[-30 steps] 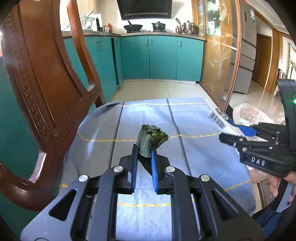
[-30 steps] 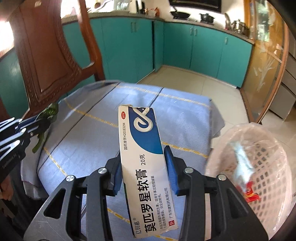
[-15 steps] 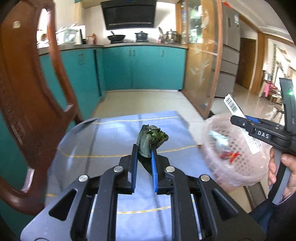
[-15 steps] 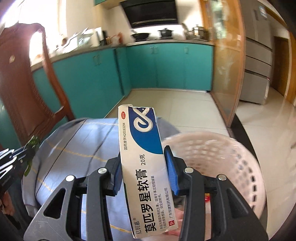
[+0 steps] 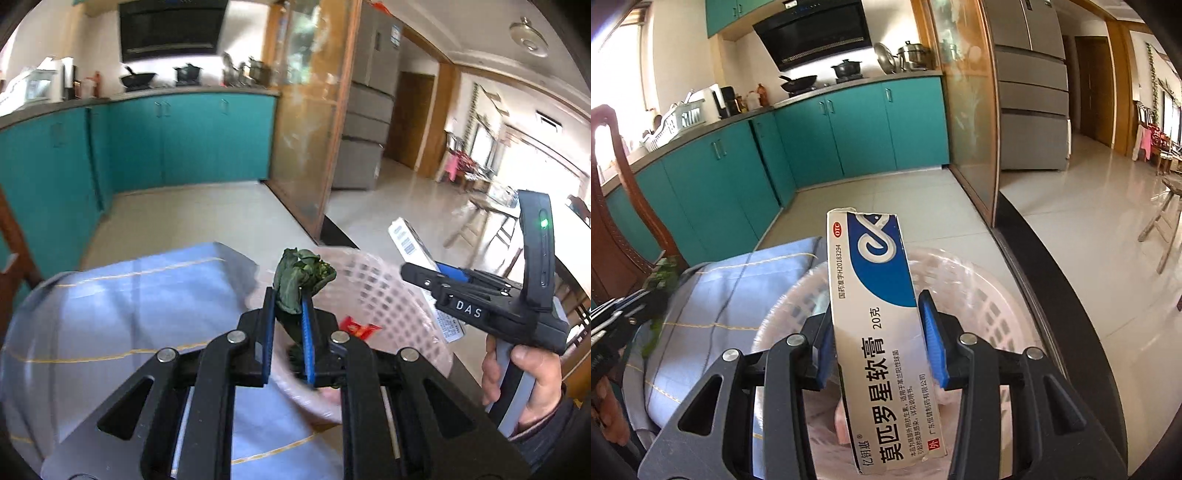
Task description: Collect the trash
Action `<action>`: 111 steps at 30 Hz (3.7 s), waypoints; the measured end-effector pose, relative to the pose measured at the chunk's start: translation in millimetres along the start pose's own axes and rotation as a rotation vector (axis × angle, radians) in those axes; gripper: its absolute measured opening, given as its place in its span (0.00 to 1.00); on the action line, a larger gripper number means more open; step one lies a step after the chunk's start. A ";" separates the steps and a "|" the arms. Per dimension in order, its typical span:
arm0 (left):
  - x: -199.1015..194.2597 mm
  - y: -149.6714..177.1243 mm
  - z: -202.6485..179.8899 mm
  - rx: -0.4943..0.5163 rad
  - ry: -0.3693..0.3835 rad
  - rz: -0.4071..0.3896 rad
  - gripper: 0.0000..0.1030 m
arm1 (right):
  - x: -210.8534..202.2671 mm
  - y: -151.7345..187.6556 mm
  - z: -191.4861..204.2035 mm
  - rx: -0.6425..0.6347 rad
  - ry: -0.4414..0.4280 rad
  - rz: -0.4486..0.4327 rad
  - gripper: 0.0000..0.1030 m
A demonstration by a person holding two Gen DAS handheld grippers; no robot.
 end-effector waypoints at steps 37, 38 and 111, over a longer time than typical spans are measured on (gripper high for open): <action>1.8 26.2 10.2 0.027 -0.181 0.020 0.79 | 11.8 6.0 -18.2 0.085 0.028 0.026 0.83; -15.5 28.6 20.3 0.012 -0.201 0.001 0.84 | 7.6 4.6 -16.7 0.091 0.021 -0.005 0.84; -282.3 95.5 94.8 -0.015 -0.390 -0.240 0.97 | -238.9 78.7 179.2 -0.202 0.225 -0.426 0.97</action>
Point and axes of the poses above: each gripper's, at about its wrist camera, not at the fingertips, and x roughly the way its jaws point, z to its left, y to its underside, the point moved 6 cm from there along x, roughly the way its jaws point, and after that the axes turned 4 degrees about -y, right-handed, at the moved point
